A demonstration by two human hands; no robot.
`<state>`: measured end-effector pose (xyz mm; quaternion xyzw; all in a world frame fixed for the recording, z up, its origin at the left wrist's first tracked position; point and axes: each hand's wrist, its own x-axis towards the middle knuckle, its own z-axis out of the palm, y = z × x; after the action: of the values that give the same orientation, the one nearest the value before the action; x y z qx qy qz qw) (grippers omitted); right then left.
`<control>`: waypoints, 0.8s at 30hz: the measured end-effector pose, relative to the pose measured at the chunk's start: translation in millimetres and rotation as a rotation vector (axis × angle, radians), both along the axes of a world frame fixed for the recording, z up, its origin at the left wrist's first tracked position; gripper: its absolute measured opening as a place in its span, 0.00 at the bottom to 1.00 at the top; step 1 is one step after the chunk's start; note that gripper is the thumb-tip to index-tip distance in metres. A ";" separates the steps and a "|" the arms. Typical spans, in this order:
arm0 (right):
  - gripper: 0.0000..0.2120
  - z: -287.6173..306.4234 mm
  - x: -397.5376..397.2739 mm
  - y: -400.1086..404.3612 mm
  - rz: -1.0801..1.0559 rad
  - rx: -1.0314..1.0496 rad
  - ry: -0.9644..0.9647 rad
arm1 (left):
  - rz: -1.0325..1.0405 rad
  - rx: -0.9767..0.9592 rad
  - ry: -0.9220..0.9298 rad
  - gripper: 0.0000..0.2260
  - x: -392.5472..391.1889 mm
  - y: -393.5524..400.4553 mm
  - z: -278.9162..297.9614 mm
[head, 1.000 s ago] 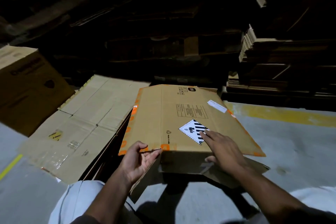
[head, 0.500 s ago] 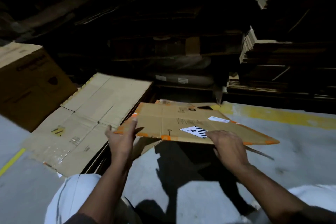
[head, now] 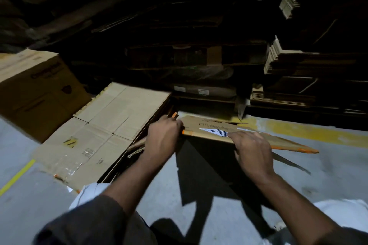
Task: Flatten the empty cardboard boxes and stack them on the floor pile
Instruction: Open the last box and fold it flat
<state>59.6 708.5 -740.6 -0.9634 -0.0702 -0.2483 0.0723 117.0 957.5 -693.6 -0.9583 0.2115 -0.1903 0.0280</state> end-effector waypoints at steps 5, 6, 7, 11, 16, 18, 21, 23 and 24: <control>0.11 44.3 16.1 8.6 0.010 -0.117 0.018 | -0.214 0.186 -0.073 0.07 35.4 22.3 33.4; 0.10 58.2 20.6 10.9 0.009 -0.139 0.033 | -0.214 0.171 -0.105 0.08 39.3 28.1 42.2; 0.10 71.9 25.2 11.4 0.006 -0.150 0.041 | -0.201 0.157 -0.132 0.08 41.8 33.6 51.9; 0.19 105.8 30.2 1.0 -0.034 -0.128 0.066 | -0.176 0.146 -0.194 0.08 41.9 64.3 84.4; 0.28 115.4 9.5 18.5 0.000 -0.130 0.007 | -0.196 0.134 -0.236 0.11 32.3 100.0 97.4; 0.28 120.3 3.3 27.1 0.024 -0.096 -0.056 | -0.184 0.132 -0.255 0.11 25.5 108.9 101.4; 0.27 128.4 -2.7 31.4 0.003 -0.072 -0.093 | -0.189 0.066 -0.305 0.08 14.9 110.1 111.8; 0.26 135.0 -7.2 29.2 -0.038 -0.052 -0.115 | -0.215 0.049 -0.359 0.07 12.2 103.8 120.2; 0.26 138.5 -8.5 27.1 -0.057 -0.049 -0.126 | -0.229 0.049 -0.385 0.07 12.5 100.9 123.8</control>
<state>51.0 735.6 -602.1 -0.9489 -0.0532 -0.3087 0.0369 129.4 1058.4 -569.8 -0.8731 0.3141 -0.3662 0.0695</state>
